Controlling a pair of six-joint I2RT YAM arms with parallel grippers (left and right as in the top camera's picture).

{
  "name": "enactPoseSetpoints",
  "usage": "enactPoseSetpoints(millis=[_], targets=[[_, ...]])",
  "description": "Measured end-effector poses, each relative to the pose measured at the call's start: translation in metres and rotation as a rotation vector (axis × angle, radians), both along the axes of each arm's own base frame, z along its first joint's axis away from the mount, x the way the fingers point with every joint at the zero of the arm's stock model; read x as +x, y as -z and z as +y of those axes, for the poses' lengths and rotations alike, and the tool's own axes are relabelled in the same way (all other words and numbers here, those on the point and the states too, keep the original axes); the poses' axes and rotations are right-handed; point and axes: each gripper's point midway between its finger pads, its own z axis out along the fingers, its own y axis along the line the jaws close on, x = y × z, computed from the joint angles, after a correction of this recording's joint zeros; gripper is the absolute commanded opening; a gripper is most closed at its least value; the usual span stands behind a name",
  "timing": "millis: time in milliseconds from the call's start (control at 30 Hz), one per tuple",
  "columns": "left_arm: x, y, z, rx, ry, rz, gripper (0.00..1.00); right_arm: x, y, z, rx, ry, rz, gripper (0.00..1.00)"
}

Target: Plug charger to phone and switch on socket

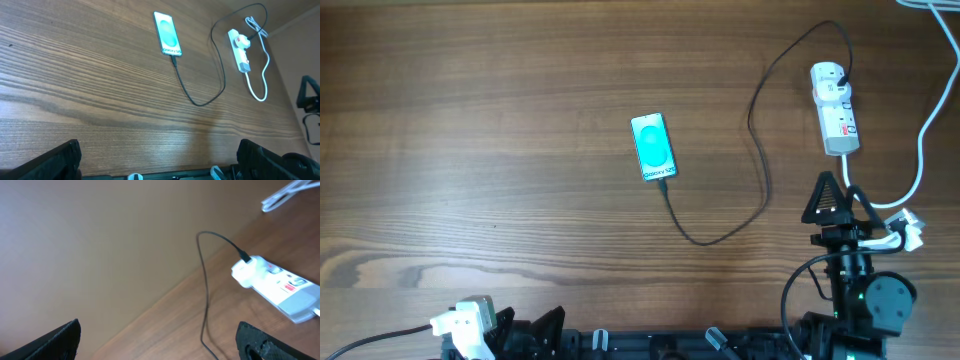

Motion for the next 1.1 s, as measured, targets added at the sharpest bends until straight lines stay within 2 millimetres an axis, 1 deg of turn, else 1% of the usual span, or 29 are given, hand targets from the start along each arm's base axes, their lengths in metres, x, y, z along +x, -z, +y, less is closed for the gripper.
enactPoseSetpoints(millis=[67, 133, 233, 267, 333, 367, 400, 567, 633, 767, 1100], targets=[[0.000, 0.000, 0.000, 0.000, 0.000, 0.000, 1.00, 0.002, 0.007, -0.004, 0.019, 0.020, 0.003, 1.00], [0.000, 0.000, 0.000, 0.000, 0.000, 0.000, 1.00, 0.005, 0.004, -0.007, 0.022, 0.032, -0.056, 1.00], [0.000, 0.000, 0.000, 0.000, 0.000, 0.000, 1.00, 0.008, 0.021, -0.010, 0.061, 0.042, -0.044, 1.00], [0.000, 0.000, 0.000, 0.000, 0.000, 0.000, 1.00, 0.008, 0.020, -0.010, 0.065, 0.042, -0.048, 1.00], [0.000, 0.000, 0.000, 0.000, 0.000, 0.000, 1.00, 0.008, 0.027, -0.010, 0.062, 0.046, -0.018, 1.00], [0.000, 0.000, 0.000, 0.000, 0.000, 0.000, 1.00, 0.009, 0.037, -0.010, 0.040, 0.048, 0.023, 1.00], [0.000, 0.000, 0.000, 0.000, 0.000, 0.000, 1.00, 0.009, 0.039, -0.009, -0.008, 0.044, 0.036, 1.00], [0.000, 0.000, 0.000, 0.000, 0.000, 0.000, 1.00, 0.009, 0.039, -0.004, -0.370, 0.021, 0.044, 1.00], [0.000, 0.000, 0.000, 0.000, 0.000, 0.000, 1.00, 0.009, 0.039, -0.004, -0.457, 0.022, 0.046, 1.00], [0.000, 0.000, 0.000, 0.000, 0.000, 0.000, 1.00, 0.009, 0.039, -0.004, -0.512, 0.022, 0.047, 1.00], [0.000, 0.000, 0.000, 0.000, 0.000, 0.000, 1.00, 0.009, 0.039, -0.003, -0.526, 0.018, 0.046, 1.00]])
